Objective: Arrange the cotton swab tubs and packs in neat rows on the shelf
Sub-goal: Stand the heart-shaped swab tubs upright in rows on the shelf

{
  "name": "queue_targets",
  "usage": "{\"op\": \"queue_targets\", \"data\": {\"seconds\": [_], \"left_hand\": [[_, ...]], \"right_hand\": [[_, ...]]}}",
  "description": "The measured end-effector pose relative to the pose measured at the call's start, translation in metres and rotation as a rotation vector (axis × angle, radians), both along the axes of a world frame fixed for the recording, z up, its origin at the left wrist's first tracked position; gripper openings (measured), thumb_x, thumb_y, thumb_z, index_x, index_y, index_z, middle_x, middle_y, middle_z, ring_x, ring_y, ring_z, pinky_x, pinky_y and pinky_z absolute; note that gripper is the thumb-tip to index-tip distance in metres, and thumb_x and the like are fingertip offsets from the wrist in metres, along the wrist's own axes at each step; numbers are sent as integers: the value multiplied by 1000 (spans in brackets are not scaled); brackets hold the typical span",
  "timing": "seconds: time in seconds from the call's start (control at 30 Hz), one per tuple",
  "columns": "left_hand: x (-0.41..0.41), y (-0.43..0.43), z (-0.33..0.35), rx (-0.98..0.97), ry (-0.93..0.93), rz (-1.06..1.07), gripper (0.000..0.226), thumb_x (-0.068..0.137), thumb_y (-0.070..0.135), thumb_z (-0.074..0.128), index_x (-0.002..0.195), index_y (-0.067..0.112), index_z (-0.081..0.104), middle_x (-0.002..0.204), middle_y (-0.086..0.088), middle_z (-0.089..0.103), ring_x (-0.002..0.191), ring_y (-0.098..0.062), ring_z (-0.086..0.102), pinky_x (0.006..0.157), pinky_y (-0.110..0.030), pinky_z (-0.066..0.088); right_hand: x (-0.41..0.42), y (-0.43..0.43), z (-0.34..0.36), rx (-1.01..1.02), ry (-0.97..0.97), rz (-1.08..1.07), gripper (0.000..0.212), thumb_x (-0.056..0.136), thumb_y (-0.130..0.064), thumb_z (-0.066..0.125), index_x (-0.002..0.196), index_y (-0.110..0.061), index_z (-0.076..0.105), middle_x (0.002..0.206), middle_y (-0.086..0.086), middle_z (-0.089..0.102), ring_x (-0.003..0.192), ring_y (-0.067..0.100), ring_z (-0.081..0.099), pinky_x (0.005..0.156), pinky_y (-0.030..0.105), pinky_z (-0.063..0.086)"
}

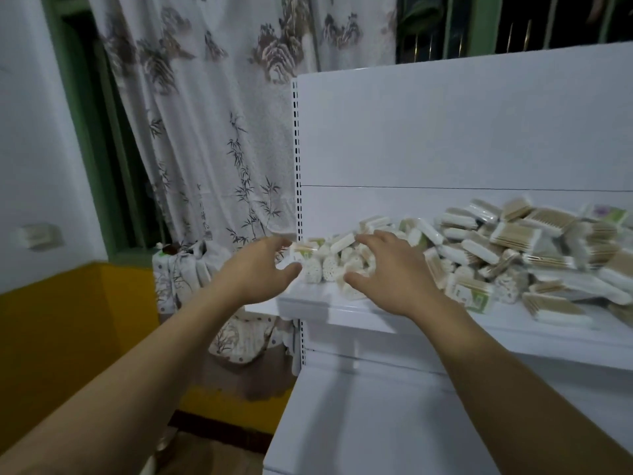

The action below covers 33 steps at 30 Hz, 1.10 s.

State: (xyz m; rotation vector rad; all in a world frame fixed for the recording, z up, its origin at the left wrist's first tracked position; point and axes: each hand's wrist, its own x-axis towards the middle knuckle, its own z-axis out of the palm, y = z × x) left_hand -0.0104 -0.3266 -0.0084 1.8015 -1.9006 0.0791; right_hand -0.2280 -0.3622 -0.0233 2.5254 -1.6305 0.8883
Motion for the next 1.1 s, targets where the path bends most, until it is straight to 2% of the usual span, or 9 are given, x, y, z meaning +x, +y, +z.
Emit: {"op": "queue_targets", "data": {"seconds": [0.13,0.27,0.43,0.67,0.8,1.1], "left_hand": [[23,-47,-10,-3,47,-54,55,92,45,57,140,21,45,140,-1,52,124,-21,51,100,-35,43],[55,-108,-17,-26,101,-96,55,91,50,56,139,25,47,141,0,52,125,-21,51,101,-38,43],[91,-186,-36,1,232,-169,55,93,48,56,141,23,45,143,-1,50,127,-20,50,101,-34,43],[121,-283,-36,80,320,-274,50,93,46,56,139,26,47,142,1,49,125,-19,50,102,-35,42],[117,-316,-46,153,275,-325,50,92,47,57,136,25,50,137,1,53,118,-18,54,99,-37,45],[111,-368,-42,316,226,-382,57,73,47,79,123,24,62,117,2,61,100,-13,57,88,-29,49]], "right_hand": [[16,-33,-2,4,46,-28,70,87,-53,59,149,-32,32,158,1,25,146,20,21,117,50,19],[46,-77,7,-1,105,-40,70,86,-51,62,147,-31,35,155,-1,32,143,20,28,116,49,23],[89,-144,25,30,293,-129,64,90,-48,59,148,-32,34,154,-5,32,141,18,30,117,44,20],[135,-221,31,159,507,-226,56,93,-43,58,144,-32,39,150,-3,38,134,20,41,113,42,28],[152,-251,31,231,606,-234,55,94,-39,59,145,-32,38,147,-2,41,131,21,43,109,39,32],[164,-292,38,222,666,-149,58,90,-25,67,143,-30,42,144,-4,47,128,18,44,100,34,38]]}}
